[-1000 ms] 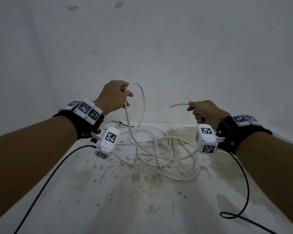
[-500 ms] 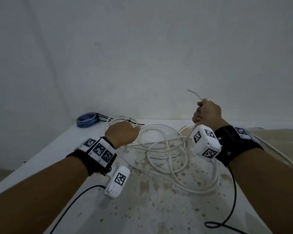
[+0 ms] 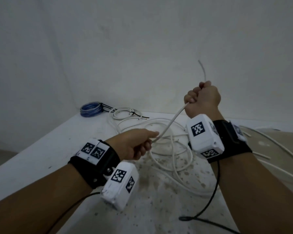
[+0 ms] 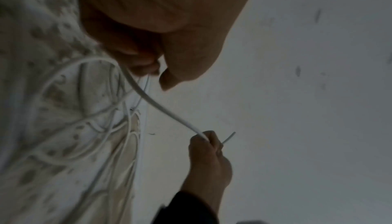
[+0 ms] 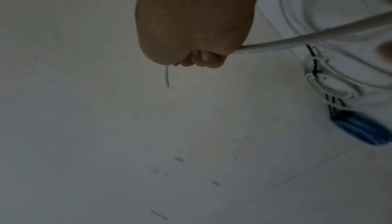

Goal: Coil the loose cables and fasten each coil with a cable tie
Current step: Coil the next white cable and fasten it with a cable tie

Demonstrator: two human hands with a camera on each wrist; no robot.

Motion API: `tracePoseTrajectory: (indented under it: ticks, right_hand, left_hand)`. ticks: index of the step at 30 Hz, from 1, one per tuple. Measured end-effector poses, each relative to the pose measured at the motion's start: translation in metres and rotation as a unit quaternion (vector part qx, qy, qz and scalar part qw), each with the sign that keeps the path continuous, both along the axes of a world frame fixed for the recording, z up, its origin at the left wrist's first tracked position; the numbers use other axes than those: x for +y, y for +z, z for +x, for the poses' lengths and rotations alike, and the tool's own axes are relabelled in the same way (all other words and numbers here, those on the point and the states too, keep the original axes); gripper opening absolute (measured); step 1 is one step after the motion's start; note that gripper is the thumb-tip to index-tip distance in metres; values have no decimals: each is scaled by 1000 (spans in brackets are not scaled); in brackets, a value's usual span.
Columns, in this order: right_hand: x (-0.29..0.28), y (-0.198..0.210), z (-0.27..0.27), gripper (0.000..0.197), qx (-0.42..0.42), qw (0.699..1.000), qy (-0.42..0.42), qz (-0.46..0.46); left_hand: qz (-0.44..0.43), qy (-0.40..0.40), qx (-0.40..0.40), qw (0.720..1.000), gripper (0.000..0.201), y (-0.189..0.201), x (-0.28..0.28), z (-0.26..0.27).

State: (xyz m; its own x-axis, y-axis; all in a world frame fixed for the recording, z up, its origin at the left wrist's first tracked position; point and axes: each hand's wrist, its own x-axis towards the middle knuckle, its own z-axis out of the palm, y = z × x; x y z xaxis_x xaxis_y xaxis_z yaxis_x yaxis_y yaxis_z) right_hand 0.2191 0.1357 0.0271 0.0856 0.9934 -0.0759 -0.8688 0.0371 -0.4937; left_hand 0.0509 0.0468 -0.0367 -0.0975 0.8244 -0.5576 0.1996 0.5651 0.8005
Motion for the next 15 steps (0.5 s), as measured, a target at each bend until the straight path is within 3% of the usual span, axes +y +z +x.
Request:
tracePoseTrajectory:
  ticks: [1,3,5,7,9,11,15]
  right_hand:
    - [0,2,1,35,8,1000,-7,0]
    - [-2,4,0,34,9,1000,-14,-1]
    - [-5,0,-3,33,-9,1000,-14,-3]
    - [-9,-7,-6,31,-64,998,-12,-13]
    - [-13,-16,-5,29,-162,986,-6,-25]
    - [-16,-25,-2,28,-275,961,8,-24]
    - [-17,-25,8,24,-438,897,57,8]
  left_hand:
    - [-24,-40,5,999,43,-2,-7,4]
    - [-47,-36,-81,995,50,-6,-10,8]
    - [-13,62,-204,977,37,-9,1,9]
    - [68,178,-253,949,14,-10,10,7]
    - [136,273,-275,912,11,-6,17,5]
    - [182,304,-261,898,18,-2,21,2]
    - [239,297,-157,911,21,5,27,4]
